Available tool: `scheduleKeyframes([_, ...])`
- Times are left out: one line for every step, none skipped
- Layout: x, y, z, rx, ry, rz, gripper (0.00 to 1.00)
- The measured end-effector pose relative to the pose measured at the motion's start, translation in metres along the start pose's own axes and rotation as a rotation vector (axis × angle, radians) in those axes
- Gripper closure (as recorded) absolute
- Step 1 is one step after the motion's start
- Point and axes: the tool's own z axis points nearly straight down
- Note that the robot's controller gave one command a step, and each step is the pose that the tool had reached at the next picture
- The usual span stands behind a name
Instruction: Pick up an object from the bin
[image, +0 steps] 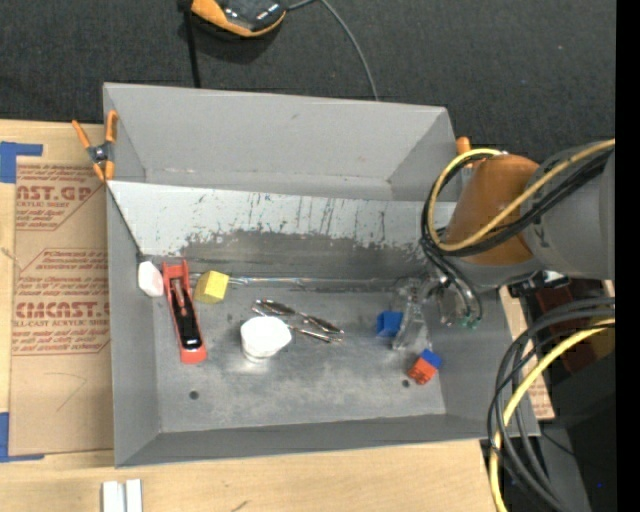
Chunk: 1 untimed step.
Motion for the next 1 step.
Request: scheduleKeyframes([0.0083, -0.0019, -0.0423, -0.001, 0.008, -0.002, 1.00])
